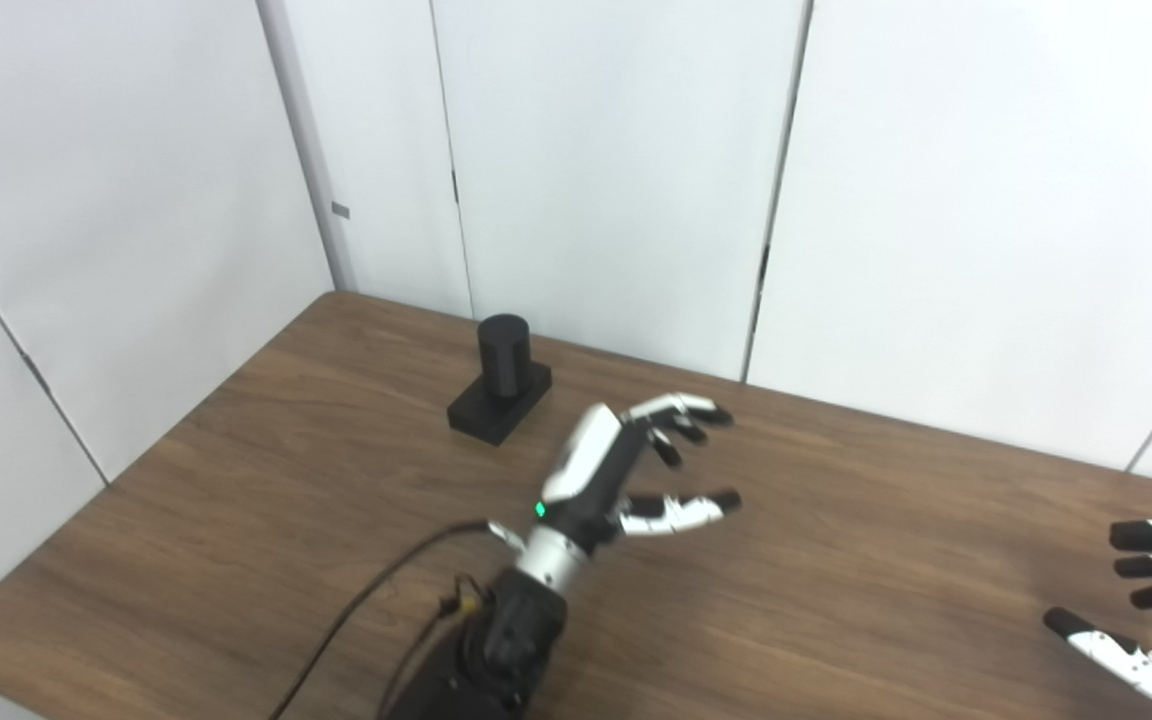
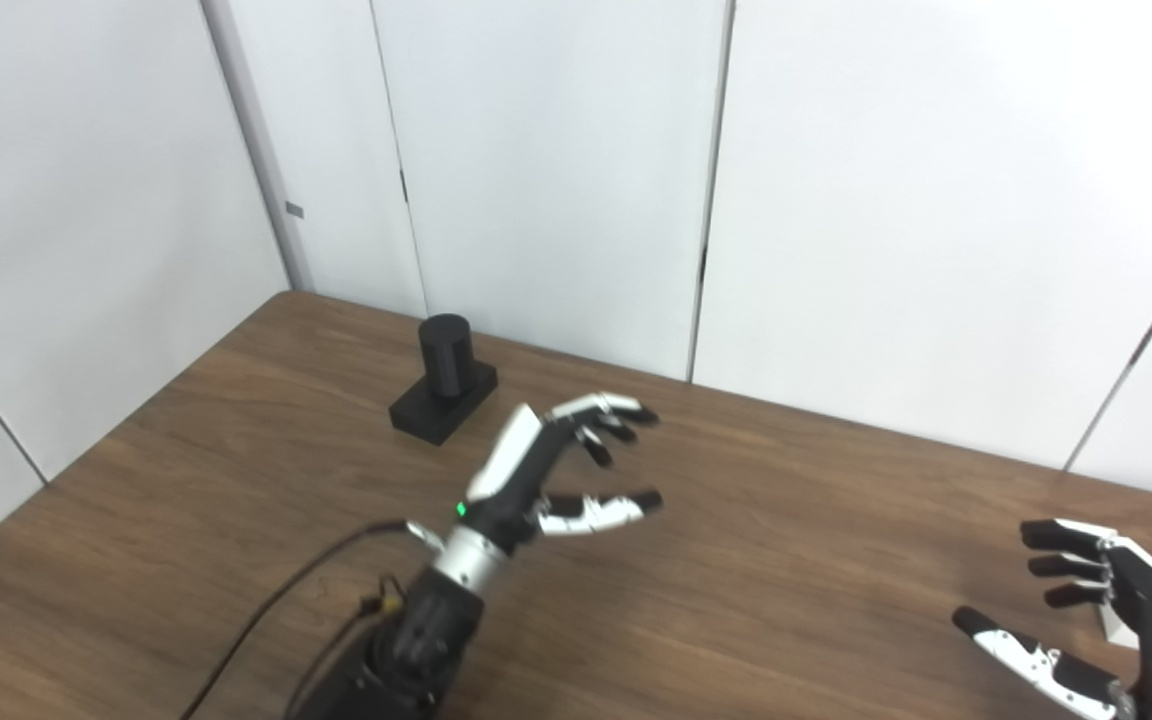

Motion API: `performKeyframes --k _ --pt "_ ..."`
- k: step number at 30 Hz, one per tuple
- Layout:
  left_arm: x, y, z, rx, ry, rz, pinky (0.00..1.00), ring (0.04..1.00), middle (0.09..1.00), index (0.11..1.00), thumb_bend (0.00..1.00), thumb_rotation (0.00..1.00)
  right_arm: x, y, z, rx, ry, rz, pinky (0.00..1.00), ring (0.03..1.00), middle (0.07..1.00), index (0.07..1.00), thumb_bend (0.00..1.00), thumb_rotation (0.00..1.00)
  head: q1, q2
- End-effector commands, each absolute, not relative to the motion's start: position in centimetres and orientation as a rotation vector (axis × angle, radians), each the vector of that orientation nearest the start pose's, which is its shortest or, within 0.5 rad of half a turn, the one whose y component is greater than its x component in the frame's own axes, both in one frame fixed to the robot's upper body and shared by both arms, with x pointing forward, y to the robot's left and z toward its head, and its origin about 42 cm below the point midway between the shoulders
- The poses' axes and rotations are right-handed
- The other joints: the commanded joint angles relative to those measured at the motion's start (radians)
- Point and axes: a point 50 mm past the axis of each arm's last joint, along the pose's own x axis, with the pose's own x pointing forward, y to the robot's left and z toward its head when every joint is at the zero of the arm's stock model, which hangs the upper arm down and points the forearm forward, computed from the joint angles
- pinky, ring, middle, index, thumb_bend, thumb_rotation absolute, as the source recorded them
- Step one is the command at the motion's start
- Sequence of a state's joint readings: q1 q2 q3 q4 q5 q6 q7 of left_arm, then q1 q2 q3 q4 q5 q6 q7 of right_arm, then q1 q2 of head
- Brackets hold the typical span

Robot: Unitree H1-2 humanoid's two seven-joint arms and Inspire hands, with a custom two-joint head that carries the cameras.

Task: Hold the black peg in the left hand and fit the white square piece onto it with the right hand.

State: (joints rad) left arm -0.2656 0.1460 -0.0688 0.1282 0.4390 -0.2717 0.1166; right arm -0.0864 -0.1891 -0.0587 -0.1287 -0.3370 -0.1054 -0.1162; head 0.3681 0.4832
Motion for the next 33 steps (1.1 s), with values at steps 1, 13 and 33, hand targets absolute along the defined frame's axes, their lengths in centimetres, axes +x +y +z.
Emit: performKeyframes --k 1,13,33 --pt "37.5 21.9 19.8 0.591 -0.544 -0.013 0.51 0.685 0.742 0.692 0.71 0.19 31.0 -28.0 19.1 -0.511 -0.407 -0.171 0.48 0.587 0.633 0.609 0.63 0.0 0.003 0.0" --pt "37.5 25.8 21.1 0.681 -0.502 0.205 0.53 0.711 0.789 0.753 0.75 0.22 31.1 -28.1 19.4 -0.517 -0.406 -0.174 0.47 0.579 0.633 0.608 0.62 0.0 0.017 -0.004" --pt "40.0 31.2 23.6 0.917 -0.442 0.38 0.82 0.93 0.912 0.841 0.83 0.31 31.1 -27.8 19.7 -0.51 -0.405 -0.173 0.47 0.582 0.633 0.609 0.61 0.0 0.027 -0.009"
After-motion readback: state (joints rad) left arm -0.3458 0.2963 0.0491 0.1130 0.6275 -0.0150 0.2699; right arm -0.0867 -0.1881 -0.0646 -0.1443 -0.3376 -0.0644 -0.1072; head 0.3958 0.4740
